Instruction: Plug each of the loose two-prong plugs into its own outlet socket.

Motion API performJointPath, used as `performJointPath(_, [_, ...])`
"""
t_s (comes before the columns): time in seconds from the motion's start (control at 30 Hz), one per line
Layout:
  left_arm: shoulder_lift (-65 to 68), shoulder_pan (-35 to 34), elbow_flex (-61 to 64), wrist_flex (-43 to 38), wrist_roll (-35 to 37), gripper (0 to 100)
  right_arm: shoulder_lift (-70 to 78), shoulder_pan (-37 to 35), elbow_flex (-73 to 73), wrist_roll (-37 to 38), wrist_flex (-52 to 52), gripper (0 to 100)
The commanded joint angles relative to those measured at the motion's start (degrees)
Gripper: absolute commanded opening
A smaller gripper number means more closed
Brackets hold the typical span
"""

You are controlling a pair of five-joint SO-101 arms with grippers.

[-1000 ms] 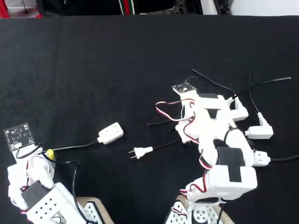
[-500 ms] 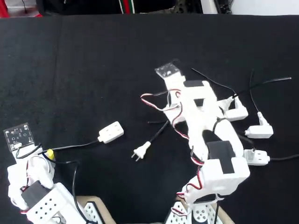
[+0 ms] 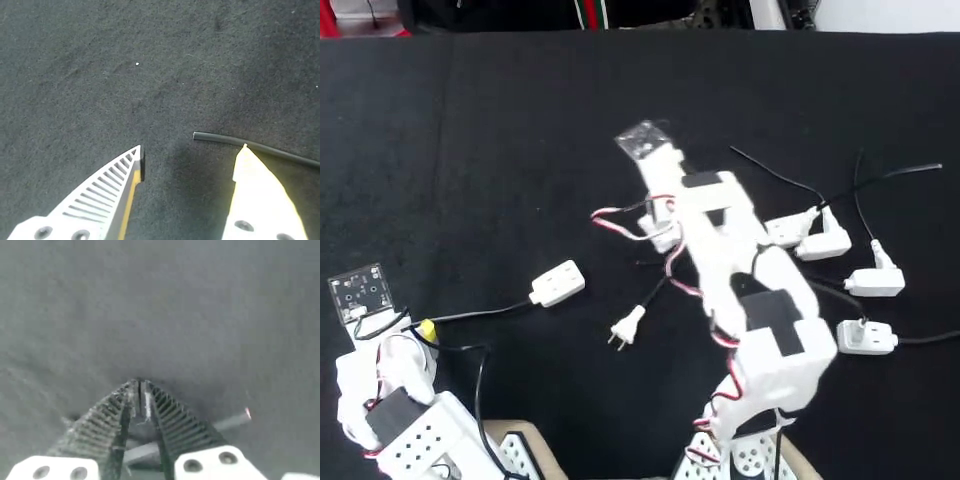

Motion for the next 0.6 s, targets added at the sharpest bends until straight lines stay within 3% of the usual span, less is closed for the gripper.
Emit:
performJointPath(0.0, [-0.26,0.57,1.01,0.18,-0.53,29,-0.31,-5.36,-2.59,0.35,-6.15,2.5])
performJointPath(0.23, [-0.26,0.57,1.01,0.18,-0.53,29,-1.89,-8.88,-3.03,0.18,-6.95,2.5])
performJointPath(0.57, [-0.26,0.57,1.01,0.18,-0.53,29,-19.56,-5.45,-6.81,-22.33,33.85,2.5])
